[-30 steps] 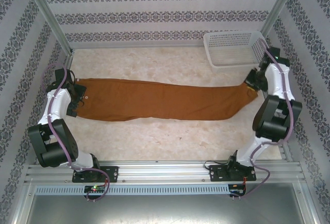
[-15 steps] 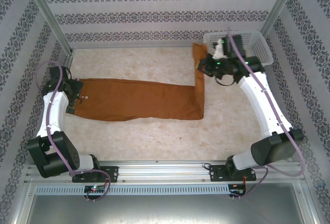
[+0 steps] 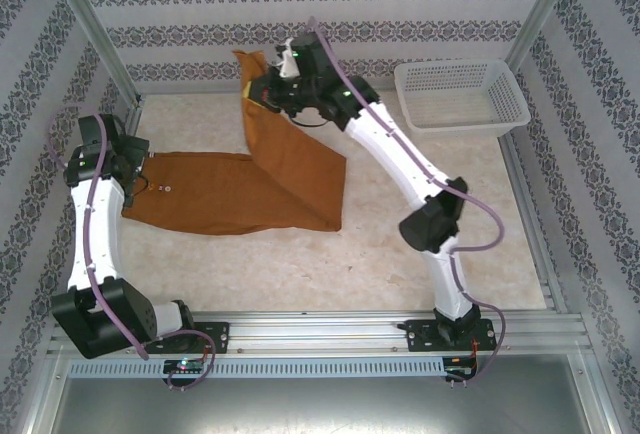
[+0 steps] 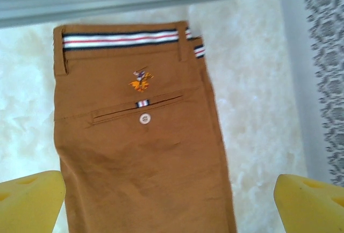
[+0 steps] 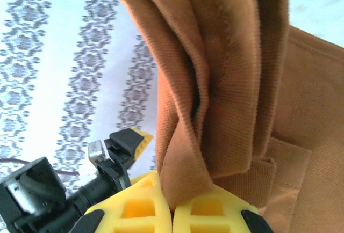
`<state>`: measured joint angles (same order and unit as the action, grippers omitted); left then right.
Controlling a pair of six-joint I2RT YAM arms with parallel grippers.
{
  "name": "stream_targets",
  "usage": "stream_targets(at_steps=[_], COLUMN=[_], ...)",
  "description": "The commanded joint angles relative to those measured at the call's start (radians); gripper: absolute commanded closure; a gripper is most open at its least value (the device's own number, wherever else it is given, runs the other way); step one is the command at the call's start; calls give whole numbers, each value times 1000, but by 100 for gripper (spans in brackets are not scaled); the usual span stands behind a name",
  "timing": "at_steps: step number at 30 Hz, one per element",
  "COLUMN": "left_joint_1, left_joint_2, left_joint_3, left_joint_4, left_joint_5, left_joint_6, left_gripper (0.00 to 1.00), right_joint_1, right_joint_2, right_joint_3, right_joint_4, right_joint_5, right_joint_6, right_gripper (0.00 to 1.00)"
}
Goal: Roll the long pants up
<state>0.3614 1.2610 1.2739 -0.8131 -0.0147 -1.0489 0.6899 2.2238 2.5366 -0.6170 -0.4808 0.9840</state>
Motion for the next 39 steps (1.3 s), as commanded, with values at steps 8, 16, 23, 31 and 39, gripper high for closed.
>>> stream_targets(at_steps=[8,16,23,31,39], left_joint_1=[11,11,11,11,11], left_joint_2=[-101,-123,-152,-145,-144], left_joint_3=[72,35,17,8,-19], left_joint_4=[-46,-48,-62,-58,-49], left_joint_5=[-87,-66,-64,-64,-61], left_joint_6=[-41,-40,-16,-2,-13], left_gripper=[0,0,0,0,0], right_joint_1=[124,165,155,160,181], right_joint_2=[221,350,486,525,550], right_joint_3=[193,187,225,223,223], right_joint_4=[337,479,607,664,677], right_joint_5=[-62,-17,60,125,136], right_joint_6=[355,394,453,466,489], right_gripper=[100,100,100,100,100])
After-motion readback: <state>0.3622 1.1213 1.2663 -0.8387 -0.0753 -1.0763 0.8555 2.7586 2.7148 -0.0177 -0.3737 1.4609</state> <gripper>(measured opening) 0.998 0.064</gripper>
